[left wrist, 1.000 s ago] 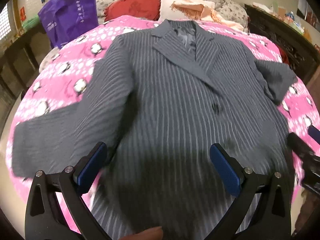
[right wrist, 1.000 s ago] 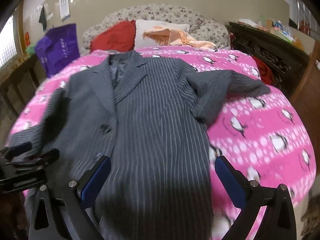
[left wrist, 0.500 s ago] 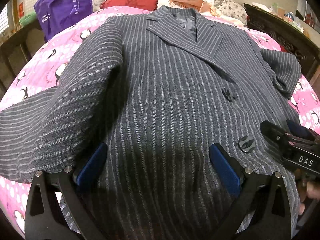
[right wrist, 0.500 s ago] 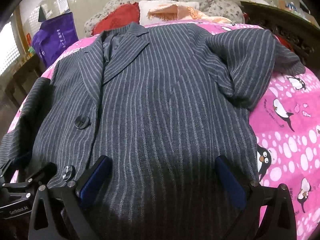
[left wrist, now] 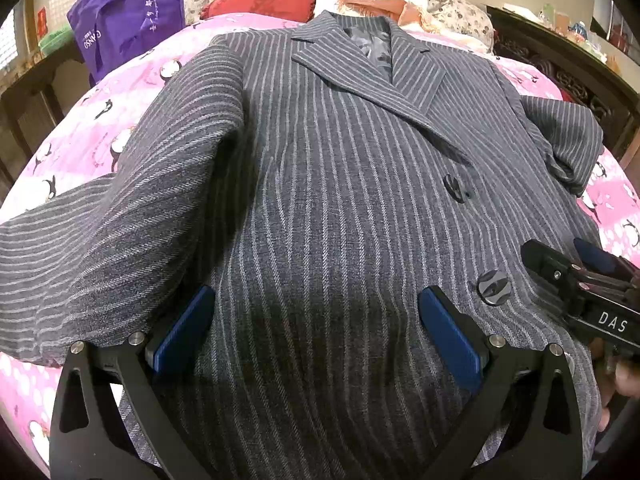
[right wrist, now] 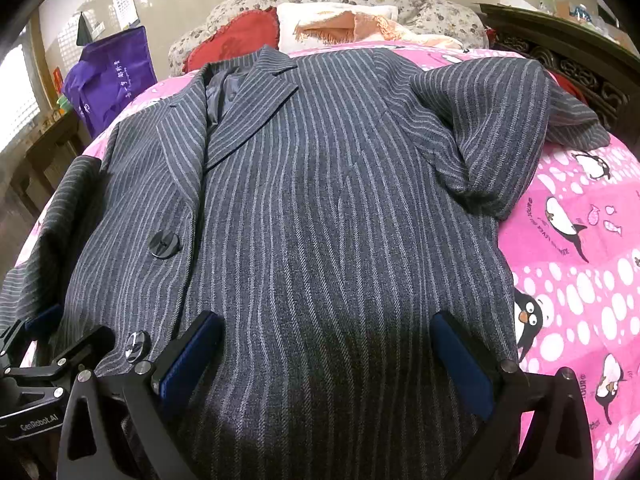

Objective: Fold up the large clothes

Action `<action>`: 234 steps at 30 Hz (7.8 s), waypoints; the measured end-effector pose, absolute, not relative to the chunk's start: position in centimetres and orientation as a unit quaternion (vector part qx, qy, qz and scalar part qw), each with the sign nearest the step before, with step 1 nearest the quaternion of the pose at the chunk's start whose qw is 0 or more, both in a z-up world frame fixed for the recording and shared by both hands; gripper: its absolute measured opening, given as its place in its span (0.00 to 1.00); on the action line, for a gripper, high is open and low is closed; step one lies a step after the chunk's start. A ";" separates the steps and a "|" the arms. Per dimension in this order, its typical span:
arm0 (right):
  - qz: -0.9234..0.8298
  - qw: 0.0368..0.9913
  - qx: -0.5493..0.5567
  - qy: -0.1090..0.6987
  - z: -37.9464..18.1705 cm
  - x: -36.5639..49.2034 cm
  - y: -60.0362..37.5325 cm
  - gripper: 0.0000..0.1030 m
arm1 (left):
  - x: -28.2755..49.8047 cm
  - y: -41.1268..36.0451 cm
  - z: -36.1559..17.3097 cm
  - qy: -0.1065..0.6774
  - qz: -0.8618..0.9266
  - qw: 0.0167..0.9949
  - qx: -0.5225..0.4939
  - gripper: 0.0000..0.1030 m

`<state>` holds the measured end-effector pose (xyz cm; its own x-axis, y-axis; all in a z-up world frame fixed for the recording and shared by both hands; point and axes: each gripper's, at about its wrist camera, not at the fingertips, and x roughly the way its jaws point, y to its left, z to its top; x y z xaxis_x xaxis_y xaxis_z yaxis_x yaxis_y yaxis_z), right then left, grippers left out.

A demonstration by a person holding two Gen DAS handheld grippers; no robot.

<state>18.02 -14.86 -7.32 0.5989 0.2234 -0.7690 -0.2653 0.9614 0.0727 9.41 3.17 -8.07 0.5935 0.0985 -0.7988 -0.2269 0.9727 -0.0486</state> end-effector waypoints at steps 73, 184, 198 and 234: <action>0.144 0.903 -0.037 0.404 -7.6 12.8 -16.7 1.00 | 9.3 3.4 -8.3 0.436 0.088 0.893 -0.073 1.00; 0.115 0.906 -0.031 0.406 -8.6 2.2 -19.4 1.00 | 21.8 3.7 1.7 0.371 -0.131 0.917 -0.062 0.37; 0.114 0.900 -0.038 0.419 -6.2 2.7 -19.4 0.94 | 19.7 12.4 -3.9 0.379 0.108 0.915 -0.088 0.22; 0.022 0.839 0.336 0.427 0.5 37.2 -46.2 0.82 | 9.8 15.7 -5.4 0.376 0.194 0.901 -0.098 0.64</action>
<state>37.18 -46.22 0.50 0.6350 0.3242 -0.7012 0.2492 0.7732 0.5832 9.77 15.72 -5.37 0.6429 0.2751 -0.7148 -0.4224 0.9059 -0.0312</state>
